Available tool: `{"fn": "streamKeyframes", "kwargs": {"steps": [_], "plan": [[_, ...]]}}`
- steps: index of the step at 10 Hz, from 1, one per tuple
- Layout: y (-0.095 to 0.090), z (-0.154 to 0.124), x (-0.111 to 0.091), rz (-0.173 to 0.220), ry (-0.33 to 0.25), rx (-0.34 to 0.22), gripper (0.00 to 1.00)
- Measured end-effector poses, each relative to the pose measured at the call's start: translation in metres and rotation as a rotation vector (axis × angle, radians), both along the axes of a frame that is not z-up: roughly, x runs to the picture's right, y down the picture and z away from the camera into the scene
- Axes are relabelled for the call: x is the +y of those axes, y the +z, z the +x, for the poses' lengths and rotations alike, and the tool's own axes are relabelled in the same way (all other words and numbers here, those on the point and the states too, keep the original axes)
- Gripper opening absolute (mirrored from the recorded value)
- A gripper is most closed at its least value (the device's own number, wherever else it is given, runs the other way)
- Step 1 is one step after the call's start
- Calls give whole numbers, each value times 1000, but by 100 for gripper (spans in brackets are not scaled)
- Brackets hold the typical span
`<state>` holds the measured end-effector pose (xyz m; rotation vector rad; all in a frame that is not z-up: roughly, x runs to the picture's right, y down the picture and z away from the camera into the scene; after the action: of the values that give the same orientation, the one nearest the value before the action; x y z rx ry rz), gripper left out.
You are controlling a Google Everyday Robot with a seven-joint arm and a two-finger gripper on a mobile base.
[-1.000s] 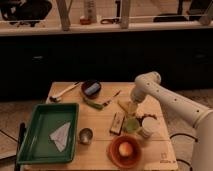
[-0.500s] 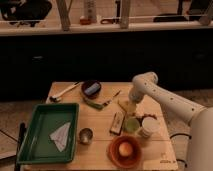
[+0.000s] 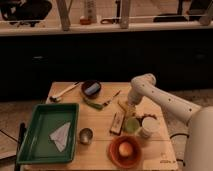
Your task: Place banana in metal cup
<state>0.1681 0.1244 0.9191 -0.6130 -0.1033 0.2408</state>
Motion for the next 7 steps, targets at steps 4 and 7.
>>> {"fn": "streamKeyframes", "kwargs": {"steps": [4,7], "plan": [[-1,-1,6,-10,-27,-22,61],[1,-13,3,-15,-52,-62,30]]}}
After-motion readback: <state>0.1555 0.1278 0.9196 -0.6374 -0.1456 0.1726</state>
